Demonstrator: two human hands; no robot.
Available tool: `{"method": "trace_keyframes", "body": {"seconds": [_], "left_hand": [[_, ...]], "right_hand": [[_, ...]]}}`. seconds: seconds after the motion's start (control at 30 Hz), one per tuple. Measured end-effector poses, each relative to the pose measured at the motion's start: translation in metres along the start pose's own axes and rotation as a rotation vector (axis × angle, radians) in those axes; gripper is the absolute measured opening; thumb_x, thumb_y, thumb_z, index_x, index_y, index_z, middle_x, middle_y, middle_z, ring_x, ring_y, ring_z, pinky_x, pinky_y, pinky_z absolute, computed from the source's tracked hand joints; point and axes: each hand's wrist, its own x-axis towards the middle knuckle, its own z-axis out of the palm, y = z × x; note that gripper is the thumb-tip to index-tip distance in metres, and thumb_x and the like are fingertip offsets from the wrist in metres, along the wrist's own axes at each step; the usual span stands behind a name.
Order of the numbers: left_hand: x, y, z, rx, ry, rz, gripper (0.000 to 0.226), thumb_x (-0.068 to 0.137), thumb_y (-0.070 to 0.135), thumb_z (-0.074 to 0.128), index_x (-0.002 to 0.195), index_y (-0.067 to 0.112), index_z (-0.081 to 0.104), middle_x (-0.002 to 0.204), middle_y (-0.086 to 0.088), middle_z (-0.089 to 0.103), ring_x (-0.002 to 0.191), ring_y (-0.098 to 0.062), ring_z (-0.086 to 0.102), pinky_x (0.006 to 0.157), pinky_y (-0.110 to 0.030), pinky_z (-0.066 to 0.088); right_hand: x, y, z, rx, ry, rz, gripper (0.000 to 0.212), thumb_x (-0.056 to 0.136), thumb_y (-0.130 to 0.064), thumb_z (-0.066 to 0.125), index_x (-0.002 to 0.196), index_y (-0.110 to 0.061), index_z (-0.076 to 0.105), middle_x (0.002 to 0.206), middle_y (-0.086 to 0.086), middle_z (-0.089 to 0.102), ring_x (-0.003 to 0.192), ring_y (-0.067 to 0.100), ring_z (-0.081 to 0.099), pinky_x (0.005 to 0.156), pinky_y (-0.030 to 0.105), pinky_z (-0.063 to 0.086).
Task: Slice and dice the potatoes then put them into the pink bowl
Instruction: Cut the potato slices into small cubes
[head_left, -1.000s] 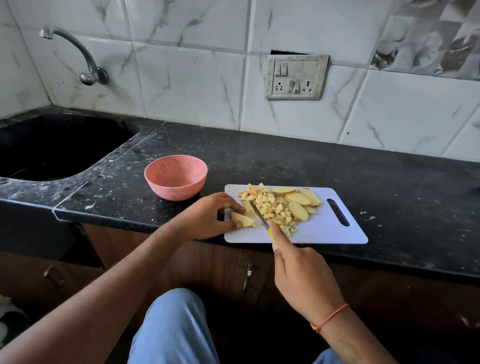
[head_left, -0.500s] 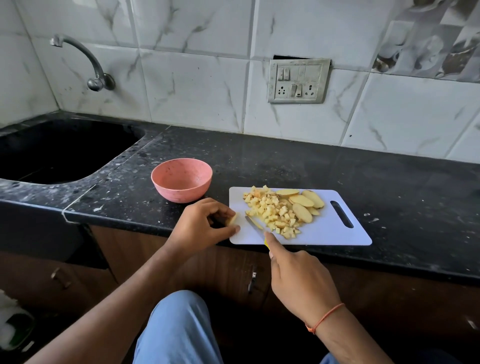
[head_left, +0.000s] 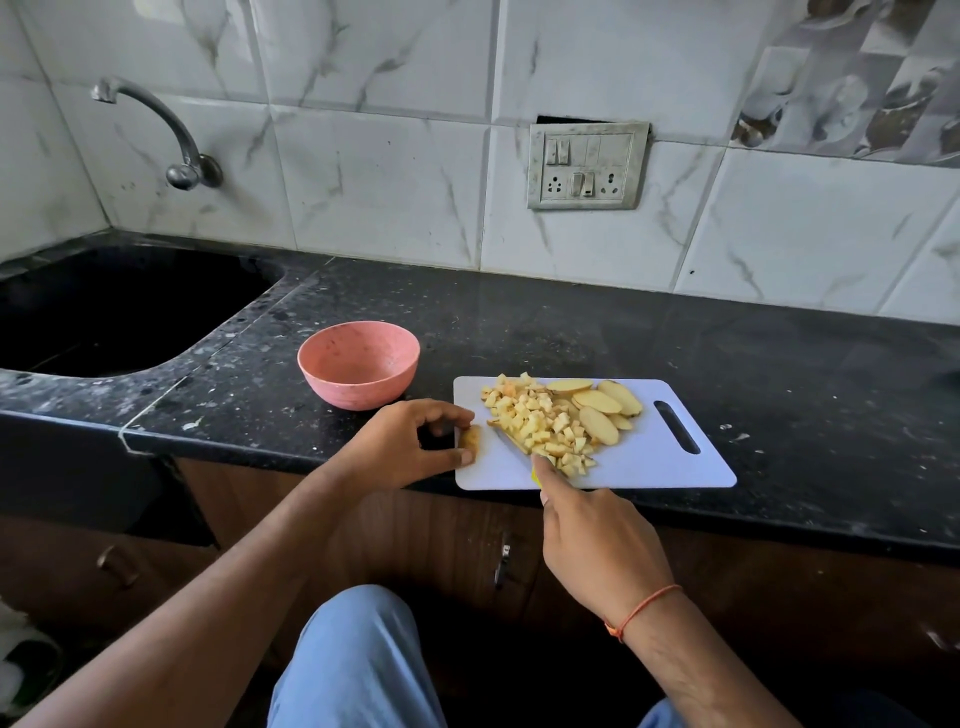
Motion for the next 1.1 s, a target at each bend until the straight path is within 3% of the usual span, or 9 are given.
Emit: {"method": "trace_keyframes", "body": {"seconds": [0.13, 0.23, 0.3, 0.4, 0.5, 0.6, 0.83, 1.1], "left_hand": [[0.001, 0.01, 0.018, 0.005, 0.108, -0.024, 0.057, 0.073, 0.053, 0.093, 0.124, 0.037, 0.075, 0.106, 0.02, 0.071, 0.096, -0.002, 0.062, 0.077, -0.015, 0.048], [-0.004, 0.008, 0.025, 0.047, 0.19, 0.045, 0.049, 0.083, 0.062, 0.081, 0.123, 0.035, 0.075, 0.116, 0.021, 0.063, 0.102, 0.001, 0.062, 0.082, -0.014, 0.051], [-0.014, 0.004, 0.027, 0.1, 0.271, 0.154, 0.038, 0.094, 0.058, 0.073, 0.119, 0.03, 0.075, 0.122, 0.019, 0.062, 0.108, -0.003, 0.062, 0.089, -0.021, 0.053], [-0.033, -0.008, 0.03, 0.409, 0.367, 0.294, 0.029, 0.103, 0.052, 0.061, 0.121, 0.032, 0.072, 0.129, 0.018, 0.064, 0.124, -0.011, 0.059, 0.105, -0.037, 0.045], [-0.048, -0.022, 0.033, 0.588, 0.339, 0.358, 0.037, 0.108, 0.047, 0.051, 0.141, 0.034, 0.063, 0.149, 0.02, 0.057, 0.143, -0.014, 0.049, 0.113, -0.044, 0.038], [-0.053, -0.027, 0.035, 0.616, 0.282, 0.381, 0.046, 0.109, 0.045, 0.045, 0.152, 0.034, 0.054, 0.16, 0.019, 0.048, 0.15, -0.014, 0.043, 0.113, -0.041, 0.038], [-0.056, -0.022, 0.036, 0.639, 0.244, 0.342, 0.049, 0.11, 0.05, 0.039, 0.159, 0.043, 0.043, 0.162, 0.025, 0.042, 0.146, -0.012, 0.045, 0.108, -0.041, 0.04], [-0.058, -0.015, 0.039, 0.65, 0.246, 0.3, 0.05, 0.109, 0.054, 0.039, 0.157, 0.041, 0.047, 0.161, 0.021, 0.044, 0.14, -0.016, 0.048, 0.101, -0.044, 0.039]], "right_hand": [[0.003, -0.002, 0.0, 0.093, -0.008, 0.004, 0.053, 0.11, -0.036, 0.036, 0.162, -0.037, 0.025, 0.08, -0.008, 0.059, 0.074, 0.013, 0.058, 0.061, 0.031, 0.048], [0.001, -0.005, -0.002, 0.128, 0.016, -0.004, 0.054, 0.109, -0.036, 0.036, 0.162, -0.037, 0.025, 0.086, -0.007, 0.065, 0.081, 0.013, 0.064, 0.066, 0.034, 0.055], [-0.001, -0.008, -0.004, 0.135, 0.041, -0.014, 0.053, 0.11, -0.036, 0.035, 0.162, -0.037, 0.025, 0.081, -0.009, 0.059, 0.076, 0.011, 0.06, 0.061, 0.03, 0.049], [-0.003, -0.016, -0.004, 0.122, 0.055, -0.028, 0.054, 0.11, -0.037, 0.034, 0.163, -0.035, 0.024, 0.079, -0.01, 0.056, 0.074, 0.01, 0.059, 0.056, 0.026, 0.046], [-0.002, -0.028, -0.001, 0.078, 0.067, -0.033, 0.055, 0.108, -0.037, 0.032, 0.163, -0.033, 0.023, 0.08, -0.006, 0.057, 0.072, 0.015, 0.054, 0.051, 0.026, 0.032], [0.003, -0.035, 0.001, 0.025, 0.078, -0.046, 0.056, 0.107, -0.036, 0.032, 0.163, -0.029, 0.023, 0.089, -0.001, 0.066, 0.077, 0.018, 0.06, 0.059, 0.031, 0.037], [0.011, -0.044, 0.002, -0.075, 0.049, -0.052, 0.058, 0.106, -0.034, 0.034, 0.163, -0.026, 0.022, 0.103, 0.003, 0.069, 0.094, 0.023, 0.066, 0.065, 0.033, 0.04], [0.018, -0.04, -0.003, -0.108, 0.037, -0.08, 0.058, 0.106, -0.032, 0.037, 0.163, -0.029, 0.025, 0.103, 0.004, 0.07, 0.092, 0.023, 0.066, 0.065, 0.034, 0.041]]}}
